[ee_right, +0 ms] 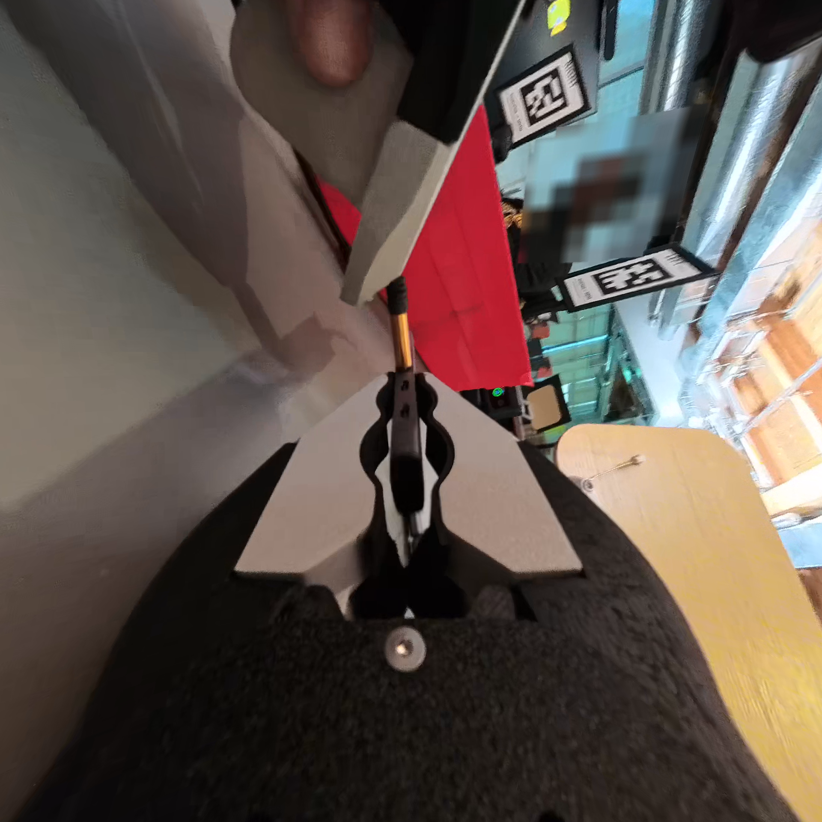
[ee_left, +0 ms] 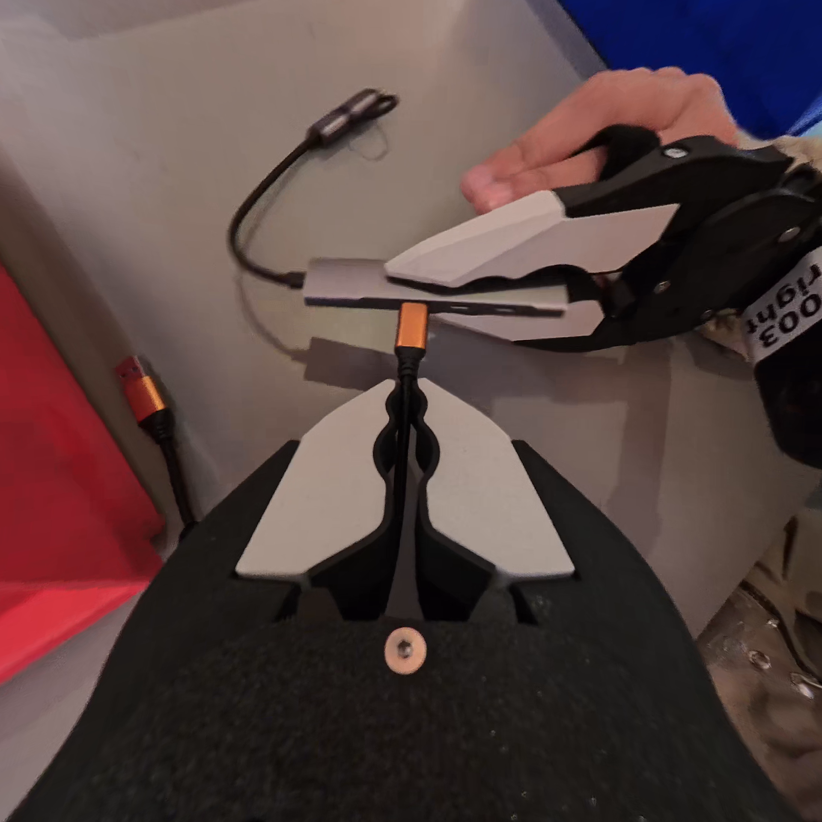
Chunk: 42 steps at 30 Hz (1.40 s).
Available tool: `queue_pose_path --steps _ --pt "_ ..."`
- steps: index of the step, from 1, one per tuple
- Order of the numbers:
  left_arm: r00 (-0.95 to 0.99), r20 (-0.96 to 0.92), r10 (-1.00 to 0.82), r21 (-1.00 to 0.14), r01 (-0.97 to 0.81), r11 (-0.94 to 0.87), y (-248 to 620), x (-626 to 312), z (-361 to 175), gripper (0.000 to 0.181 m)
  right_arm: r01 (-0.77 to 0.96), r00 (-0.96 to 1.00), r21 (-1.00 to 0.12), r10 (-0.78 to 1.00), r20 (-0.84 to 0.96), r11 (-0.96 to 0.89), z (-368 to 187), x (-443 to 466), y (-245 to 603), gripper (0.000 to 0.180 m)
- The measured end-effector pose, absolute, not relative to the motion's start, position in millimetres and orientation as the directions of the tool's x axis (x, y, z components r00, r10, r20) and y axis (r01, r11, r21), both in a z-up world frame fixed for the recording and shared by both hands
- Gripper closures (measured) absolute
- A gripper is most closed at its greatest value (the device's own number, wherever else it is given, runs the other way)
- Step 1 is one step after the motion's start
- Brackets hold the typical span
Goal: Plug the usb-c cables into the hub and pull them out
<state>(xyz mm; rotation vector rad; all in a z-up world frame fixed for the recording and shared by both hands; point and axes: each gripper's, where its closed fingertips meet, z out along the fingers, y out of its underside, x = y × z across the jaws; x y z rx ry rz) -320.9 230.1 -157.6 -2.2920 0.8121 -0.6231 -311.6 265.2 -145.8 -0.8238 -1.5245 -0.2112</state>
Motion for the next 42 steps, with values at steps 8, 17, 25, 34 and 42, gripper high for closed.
queue_pose_path --steps 8,17,25,34,42 --pt "0.701 0.244 -0.67 -0.696 -0.354 -0.624 230 -317 -156 0.179 0.548 0.11 -0.359 0.36 0.927 0.756 -144 -309 264 0.171" --pt "0.771 0.222 -0.597 -0.697 -0.303 -0.65 239 -327 -154 0.179 0.544 0.137 -0.32 0.295 0.946 0.776 -140 -309 265 0.171" --pt "0.785 0.214 -0.581 -0.7 -0.292 -0.652 242 -329 -155 0.179 0.556 0.121 -0.307 0.291 0.949 0.772 -140 -308 266 0.171" --pt "0.729 0.177 -0.661 -0.8 -0.284 -0.528 243 -353 -98 0.156 0.554 0.173 -0.341 0.295 0.94 0.76 -130 -301 274 0.171" --pt "0.908 0.088 -0.409 -0.661 -0.254 -0.706 285 -479 -99 0.137 0.534 0.195 -0.388 0.338 0.921 0.751 -128 -302 275 0.171"
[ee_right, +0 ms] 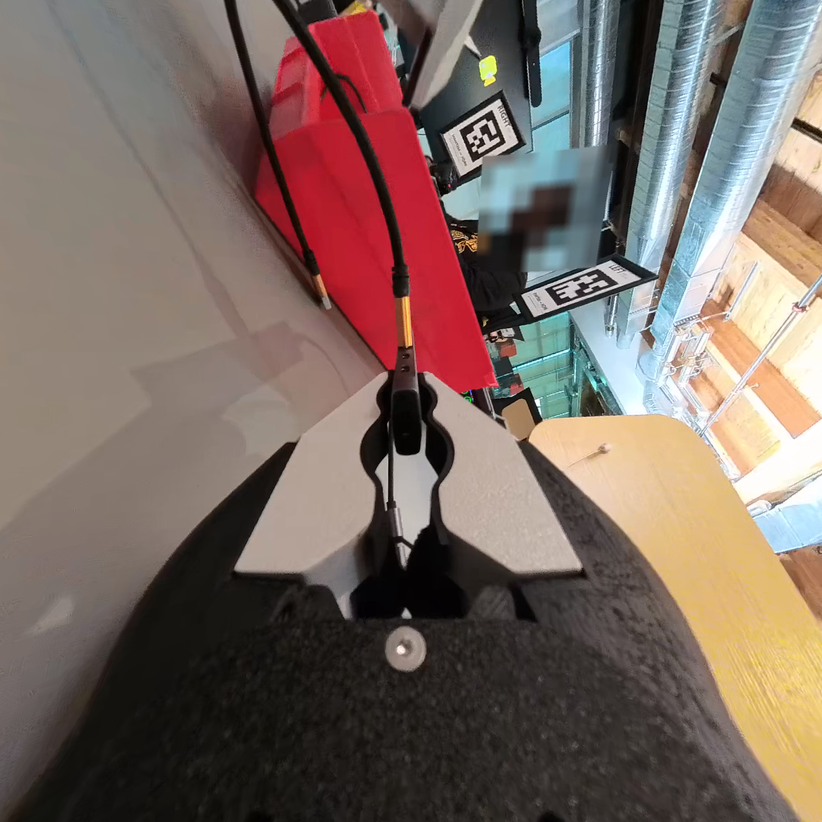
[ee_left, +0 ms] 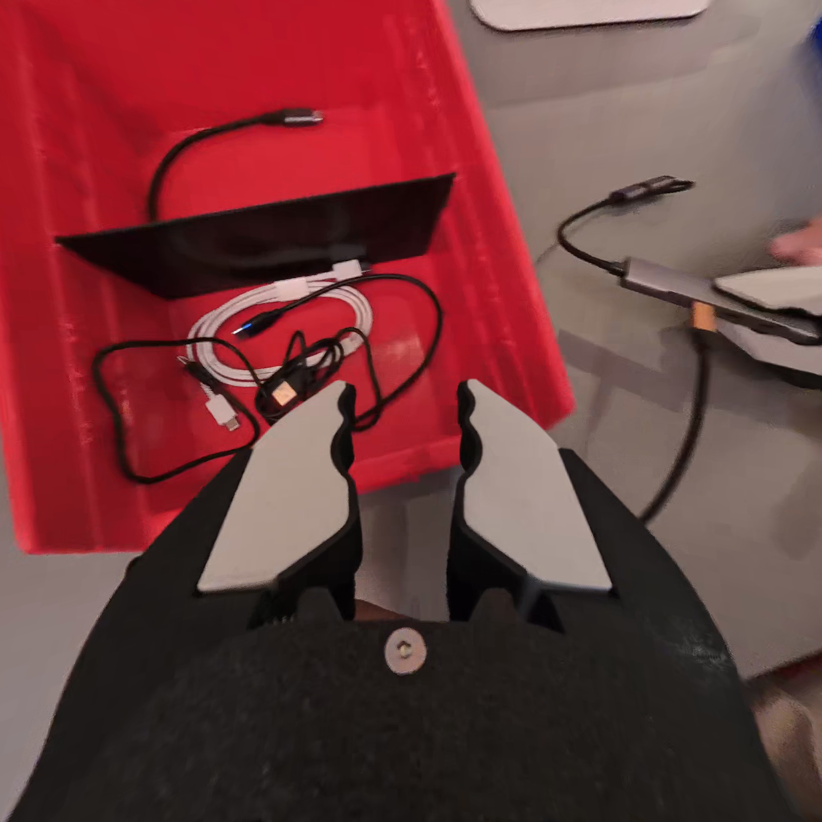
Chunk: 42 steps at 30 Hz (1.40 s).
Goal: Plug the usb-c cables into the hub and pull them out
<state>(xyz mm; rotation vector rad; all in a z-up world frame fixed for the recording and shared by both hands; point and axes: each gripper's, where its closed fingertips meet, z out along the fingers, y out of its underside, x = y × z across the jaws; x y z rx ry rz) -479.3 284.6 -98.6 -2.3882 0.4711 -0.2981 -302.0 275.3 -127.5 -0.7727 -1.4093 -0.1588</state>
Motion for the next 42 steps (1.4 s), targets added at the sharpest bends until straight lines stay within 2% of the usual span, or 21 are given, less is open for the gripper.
queue_pose_path --steps 3,7,10,15,19,21,23,26,32,35,40,42 --pt "0.934 0.094 -0.345 -0.622 -0.216 -0.753 312 -486 -114 0.137 0.536 0.174 -0.379 0.341 0.924 0.754 -132 -304 274 0.171" --pt "0.96 0.227 -0.166 -0.552 -0.014 -0.834 354 -474 -129 0.135 0.542 0.162 -0.368 0.335 0.928 0.755 -134 -304 274 0.171" --pt "0.958 0.288 0.002 -0.448 0.136 -0.884 373 -481 -146 0.139 0.545 0.163 -0.372 0.34 0.926 0.752 -135 -304 275 0.171" --pt "0.851 0.471 0.23 -0.328 0.412 -0.85 386 -494 -160 0.144 0.544 0.162 -0.375 0.345 0.925 0.751 -135 -304 275 0.171" --pt "0.811 0.454 0.37 -0.282 0.524 -0.804 389 -518 -175 0.149 0.541 0.161 -0.381 0.352 0.922 0.75 -136 -304 275 0.171" --pt "0.8 0.431 0.417 -0.268 0.555 -0.788 389 -525 -182 0.164 0.54 0.161 -0.382 0.354 0.922 0.75 -136 -304 274 0.171" --pt "0.788 0.426 0.445 -0.262 0.579 -0.772 389 -528 -184 0.167 0.541 0.158 -0.381 0.354 0.922 0.75 -137 -304 275 0.171" --pt "0.783 0.419 0.46 -0.24 0.584 -0.775 382 -525 -183 0.158 0.541 0.155 -0.377 0.352 0.923 0.752 -138 -305 274 0.171" --pt "0.778 0.402 0.483 -0.246 0.6 -0.761 378 -527 -184 0.155 0.545 0.133 -0.368 0.355 0.925 0.753 -142 -306 274 0.171" --pt "0.759 0.414 0.503 -0.25 0.626 -0.739 386 -530 -190 0.173 0.549 0.12 -0.356 0.35 0.929 0.756 -145 -307 273 0.171" --pt "0.673 0.585 0.451 -0.239 0.675 -0.697 393 -528 -188 0.179 0.554 0.106 -0.349 0.352 0.93 0.756 -148 -307 273 0.171" --pt "0.612 0.696 0.376 -0.253 0.698 -0.67 398 -523 -173 0.181 0.554 0.106 -0.347 0.35 0.931 0.757 -148 -308 273 0.171"
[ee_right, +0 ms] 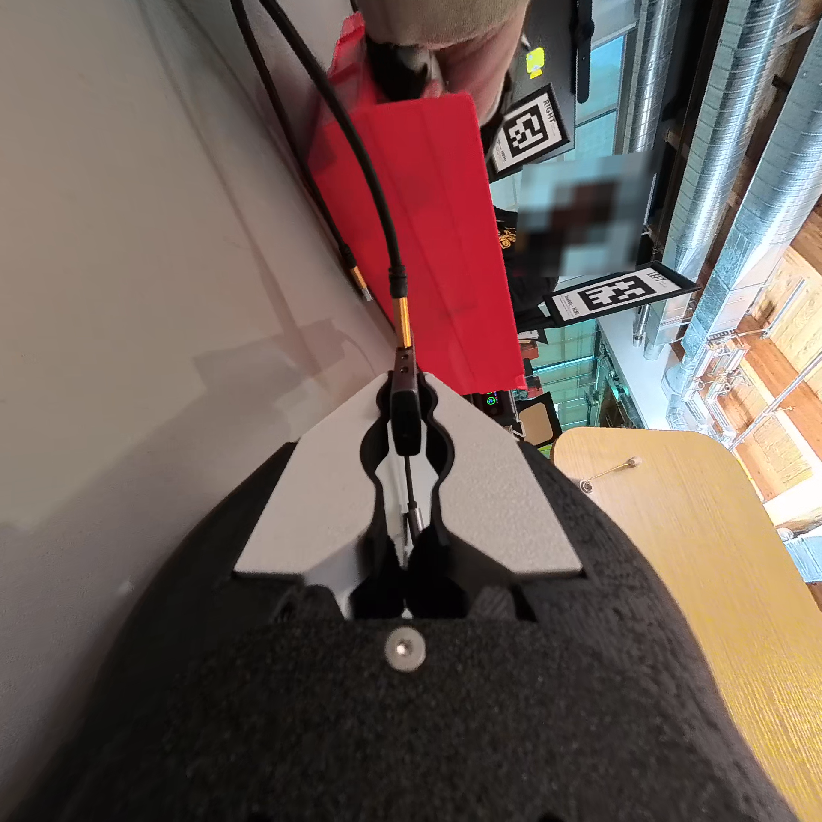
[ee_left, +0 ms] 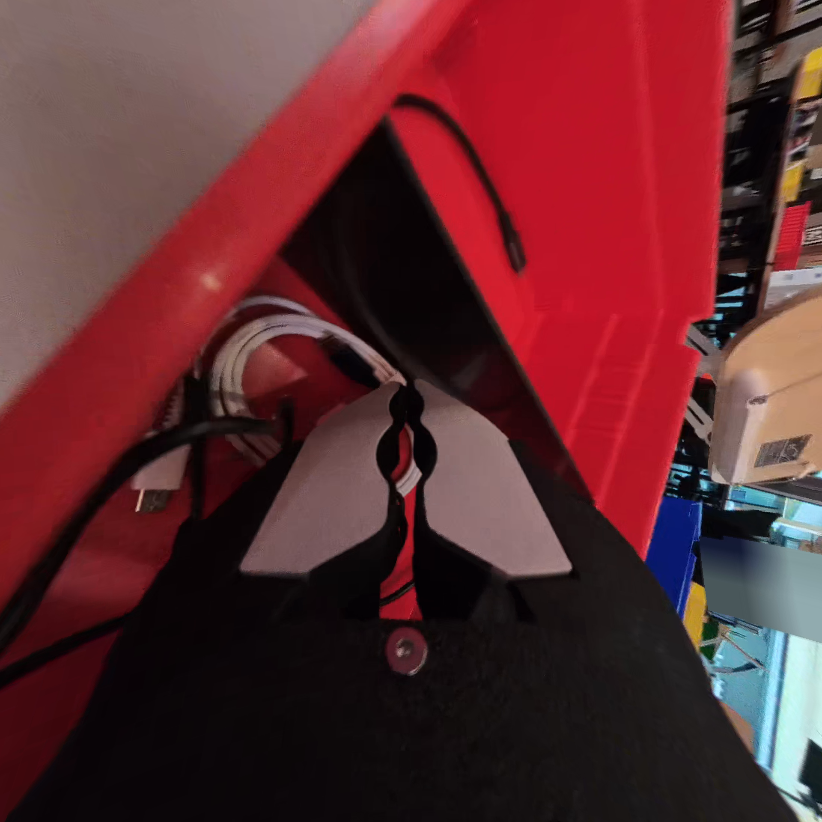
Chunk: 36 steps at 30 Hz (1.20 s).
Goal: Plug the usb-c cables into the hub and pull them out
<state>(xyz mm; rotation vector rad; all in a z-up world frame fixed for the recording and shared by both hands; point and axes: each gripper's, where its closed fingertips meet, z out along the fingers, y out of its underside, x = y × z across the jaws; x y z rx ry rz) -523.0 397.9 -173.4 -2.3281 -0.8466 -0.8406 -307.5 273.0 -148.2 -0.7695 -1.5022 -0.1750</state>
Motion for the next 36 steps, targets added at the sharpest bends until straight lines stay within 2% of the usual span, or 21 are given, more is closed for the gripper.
queue_pose_path --steps 3,7,8,9,11,15,20,25,28,33,35,36 --pt "0.667 0.675 0.316 -0.324 0.653 -0.685 395 -524 -166 0.181 0.554 0.107 -0.347 0.348 0.931 0.757 -148 -307 273 0.171" --pt "0.677 0.647 0.351 -0.346 0.67 -0.656 385 -532 -162 0.181 0.556 0.103 -0.344 0.347 0.932 0.757 -149 -308 273 0.171" --pt "0.687 0.617 0.383 -0.332 0.669 -0.665 382 -534 -167 0.173 0.557 0.101 -0.342 0.347 0.932 0.757 -150 -308 273 0.171" --pt "0.701 0.578 0.418 -0.308 0.662 -0.684 379 -536 -174 0.157 0.557 0.097 -0.342 0.349 0.932 0.757 -150 -308 273 0.171" --pt "0.72 0.518 0.461 -0.267 0.648 -0.713 376 -536 -183 0.154 0.559 0.092 -0.337 0.348 0.933 0.757 -151 -308 273 0.171" --pt "0.708 0.508 0.491 -0.282 0.675 -0.681 385 -541 -180 0.149 0.562 0.088 -0.336 0.349 0.933 0.756 -153 -308 273 0.171" --pt "0.722 0.473 0.506 -0.276 0.666 -0.693 394 -544 -187 0.164 0.565 0.081 -0.334 0.352 0.932 0.755 -155 -309 273 0.171" --pt "0.668 0.604 0.434 -0.278 0.688 -0.671 400 -541 -183 0.181 0.565 0.079 -0.334 0.353 0.932 0.754 -155 -309 273 0.171" --pt "0.705 0.611 0.36 -0.339 0.644 -0.685 400 -538 -173 0.181 0.566 0.079 -0.334 0.354 0.932 0.754 -156 -309 273 0.171" --pt "0.729 0.595 0.338 -0.374 0.623 -0.687 395 -541 -168 0.181 0.566 0.078 -0.331 0.351 0.933 0.755 -156 -309 273 0.171" --pt "0.735 0.579 0.352 -0.331 0.607 -0.722 390 -536 -174 0.178 0.567 0.075 -0.33 0.352 0.933 0.754 -156 -309 273 0.171" --pt "0.744 0.556 0.371 -0.285 0.589 -0.756 385 -530 -181 0.164 0.568 0.073 -0.328 0.351 0.934 0.755 -157 -309 273 0.171"
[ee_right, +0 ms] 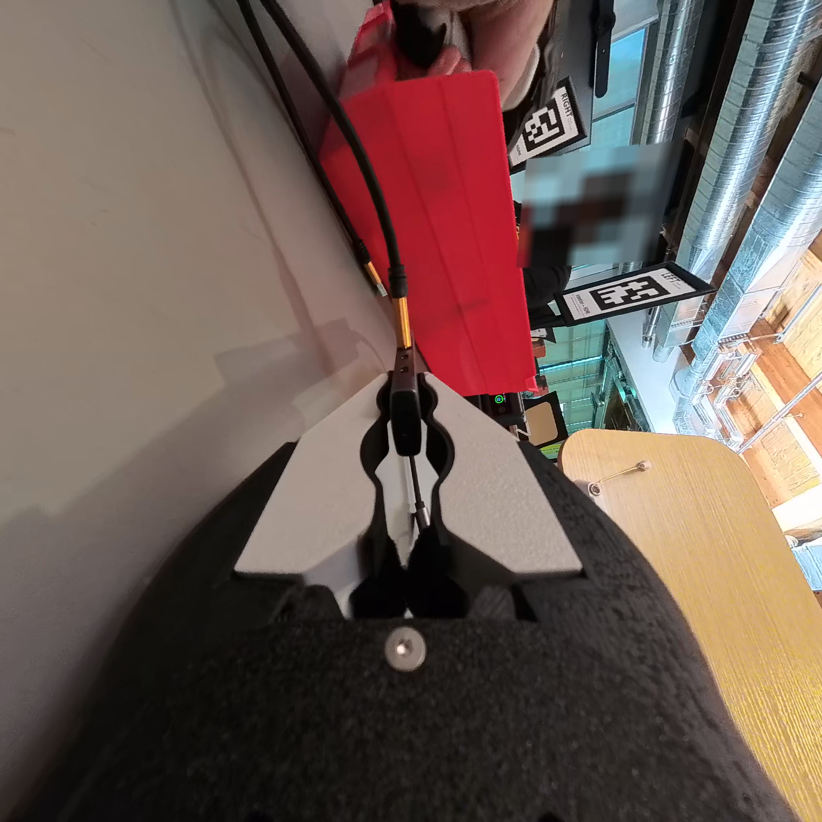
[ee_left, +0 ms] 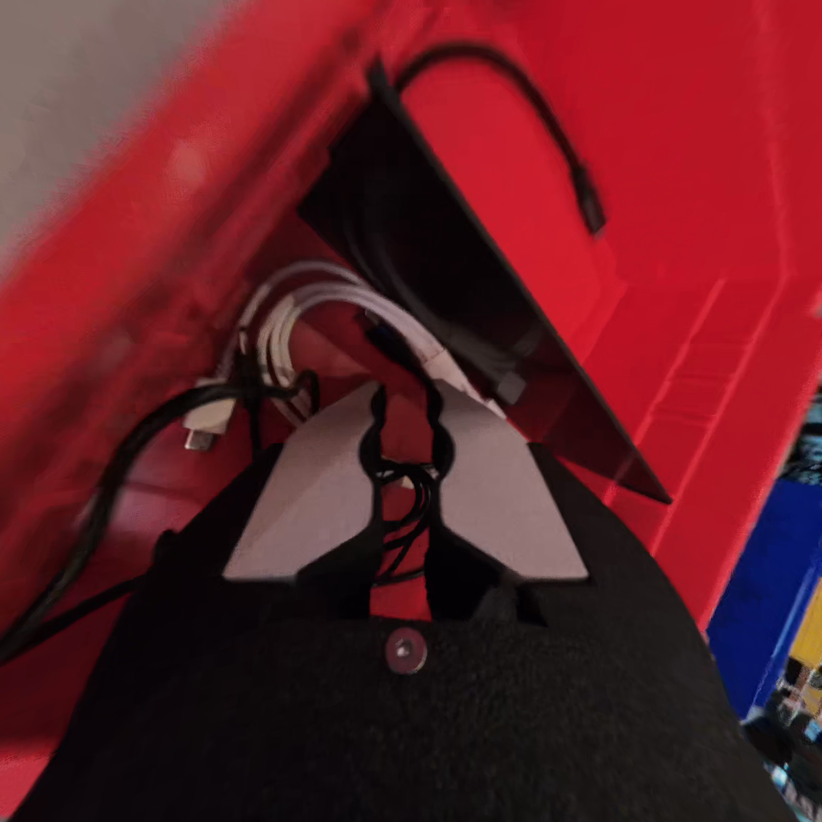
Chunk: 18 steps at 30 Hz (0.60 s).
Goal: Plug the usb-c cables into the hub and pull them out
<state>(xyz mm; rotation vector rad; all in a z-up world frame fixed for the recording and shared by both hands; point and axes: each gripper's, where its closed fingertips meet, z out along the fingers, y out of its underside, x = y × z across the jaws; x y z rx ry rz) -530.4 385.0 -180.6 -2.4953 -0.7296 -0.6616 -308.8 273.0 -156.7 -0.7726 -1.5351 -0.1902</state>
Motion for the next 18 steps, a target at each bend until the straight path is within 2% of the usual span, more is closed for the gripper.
queue_pose_path --steps 2,5,9,13,18 --pt "0.786 0.495 0.37 -0.257 0.54 -0.802 380 -525 -187 0.162 0.567 0.073 -0.327 0.35 0.934 0.756 -157 -309 273 0.171" --pt "0.804 0.462 0.374 -0.269 0.529 -0.805 382 -520 -184 0.149 0.569 0.071 -0.327 0.35 0.934 0.755 -157 -309 273 0.171" --pt "0.784 0.486 0.387 -0.223 0.539 -0.812 389 -506 -186 0.157 0.57 0.066 -0.322 0.349 0.935 0.756 -158 -309 273 0.171" --pt "0.787 0.471 0.398 -0.254 0.553 -0.793 396 -510 -190 0.175 0.571 0.065 -0.322 0.35 0.934 0.755 -159 -309 272 0.171" --pt "0.744 0.553 0.375 -0.276 0.588 -0.76 400 -508 -189 0.177 0.572 0.06 -0.32 0.351 0.935 0.755 -159 -309 272 0.171"
